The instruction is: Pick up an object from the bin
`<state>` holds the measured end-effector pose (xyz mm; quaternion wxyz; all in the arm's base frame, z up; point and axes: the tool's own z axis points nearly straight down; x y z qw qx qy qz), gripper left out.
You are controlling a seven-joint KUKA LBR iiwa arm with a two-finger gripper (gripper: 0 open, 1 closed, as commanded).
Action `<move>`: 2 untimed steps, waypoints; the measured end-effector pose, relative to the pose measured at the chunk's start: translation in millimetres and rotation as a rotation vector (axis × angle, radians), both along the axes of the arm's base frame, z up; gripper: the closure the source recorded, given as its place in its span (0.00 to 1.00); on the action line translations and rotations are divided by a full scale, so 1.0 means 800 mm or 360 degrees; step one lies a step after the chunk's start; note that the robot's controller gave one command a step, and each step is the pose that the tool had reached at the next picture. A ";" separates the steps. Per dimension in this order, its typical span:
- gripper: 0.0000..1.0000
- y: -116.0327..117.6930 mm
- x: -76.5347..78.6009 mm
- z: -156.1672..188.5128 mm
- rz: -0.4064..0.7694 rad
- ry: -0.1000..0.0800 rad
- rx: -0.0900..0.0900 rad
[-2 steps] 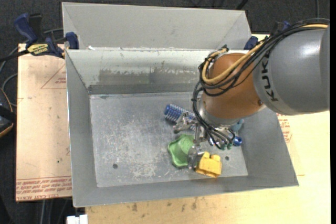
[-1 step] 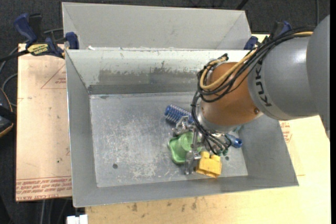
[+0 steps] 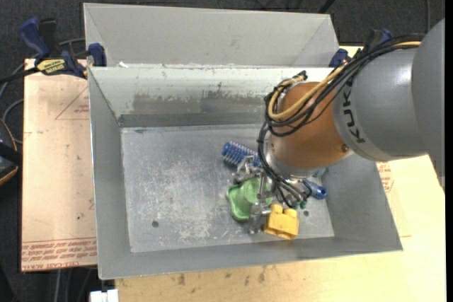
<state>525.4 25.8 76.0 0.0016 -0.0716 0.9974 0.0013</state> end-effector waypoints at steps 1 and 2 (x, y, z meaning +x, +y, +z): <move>1.00 0.000 0.002 0.002 -0.0001 -0.0006 0.0002; 1.00 0.001 0.002 0.016 -0.0003 0.0000 -0.0001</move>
Offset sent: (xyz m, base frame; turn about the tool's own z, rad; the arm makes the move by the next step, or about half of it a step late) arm 0.0000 0.0000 0.0000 0.0000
